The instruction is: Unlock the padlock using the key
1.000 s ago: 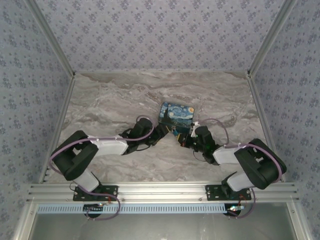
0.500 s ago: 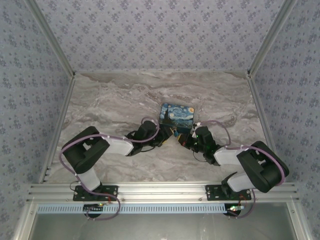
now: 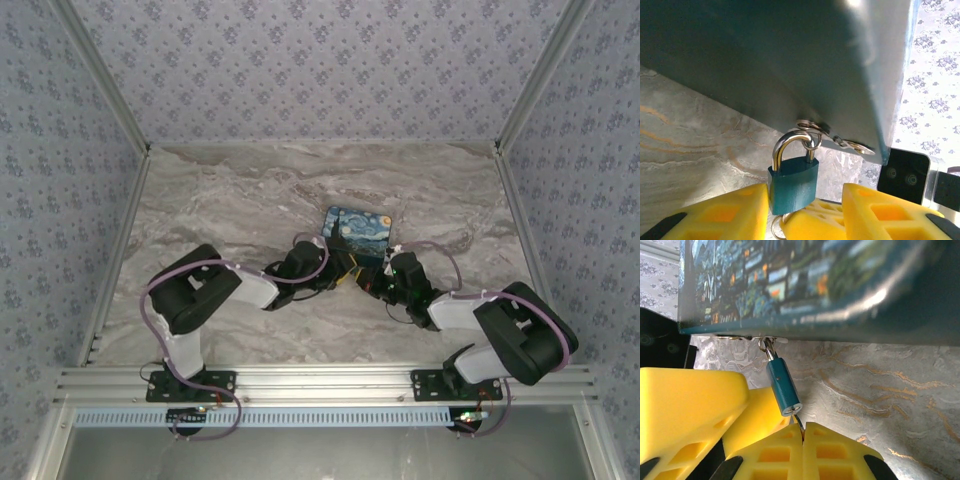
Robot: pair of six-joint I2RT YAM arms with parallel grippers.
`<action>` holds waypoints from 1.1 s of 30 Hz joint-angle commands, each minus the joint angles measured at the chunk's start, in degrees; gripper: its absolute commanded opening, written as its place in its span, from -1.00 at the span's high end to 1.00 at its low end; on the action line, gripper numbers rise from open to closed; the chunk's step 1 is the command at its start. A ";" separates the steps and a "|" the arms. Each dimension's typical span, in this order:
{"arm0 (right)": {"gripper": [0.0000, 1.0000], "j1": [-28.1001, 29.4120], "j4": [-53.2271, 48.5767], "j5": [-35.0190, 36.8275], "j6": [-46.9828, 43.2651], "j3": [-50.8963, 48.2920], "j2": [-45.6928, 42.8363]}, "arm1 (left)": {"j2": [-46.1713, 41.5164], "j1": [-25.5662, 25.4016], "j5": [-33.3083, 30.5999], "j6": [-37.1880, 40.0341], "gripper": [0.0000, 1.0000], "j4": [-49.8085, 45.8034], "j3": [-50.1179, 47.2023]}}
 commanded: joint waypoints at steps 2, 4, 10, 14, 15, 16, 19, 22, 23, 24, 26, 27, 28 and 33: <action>1.00 -0.31 -1.51 -0.48 1.55 1.30 -0.49 | 2.41 -0.55 1.73 -1.87 0.22 5.23 1.09; 1.00 -0.33 -1.67 -0.46 1.70 1.26 -0.57 | 2.86 -0.57 1.46 -2.18 0.22 5.04 1.02; 1.00 -0.54 -1.76 -0.40 1.73 1.33 -0.51 | 2.83 -0.54 0.38 -1.57 0.18 2.68 1.10; 1.00 -0.59 -1.75 -0.57 1.84 1.48 -0.55 | 3.89 -0.75 1.10 -1.83 0.22 3.63 1.91; 1.00 -0.67 -1.71 -0.63 1.95 1.48 -0.51 | 3.94 -0.72 1.09 -1.83 0.23 3.59 2.07; 1.00 -0.66 -1.60 -0.76 2.01 1.57 -0.46 | 4.09 -0.79 1.02 -1.82 0.25 3.66 2.07; 1.00 -0.74 -1.33 -0.95 2.62 1.66 -0.57 | 4.33 -0.79 1.01 -1.76 0.30 3.92 2.11; 1.00 -0.85 -0.97 -1.18 3.56 1.57 -0.54 | 4.51 -0.79 0.83 -1.66 0.37 4.10 2.09; 1.00 -0.98 -0.90 -1.33 3.86 1.53 -0.51 | 4.51 -0.84 0.76 -1.69 0.39 4.11 2.03; 1.00 -0.94 -0.60 -1.40 4.31 1.41 -0.55 | 4.44 -0.78 0.57 -1.73 0.43 4.18 2.07; 1.00 -1.19 -0.20 -1.76 4.77 1.23 -0.59 | 4.38 -0.80 0.38 -1.61 0.50 4.14 1.95; 1.00 -1.27 -0.20 -1.84 4.91 1.22 -0.68 | 4.36 -0.82 0.21 -1.57 0.54 4.04 1.88; 1.00 -1.33 -0.20 -1.95 4.84 1.22 -0.89 | 4.25 -0.82 0.15 -1.53 0.58 3.95 1.73; 0.95 -1.55 -3.04 -1.78 3.18 1.26 -2.64 | 3.08 -0.83 -0.54 -0.71 0.71 2.42 1.55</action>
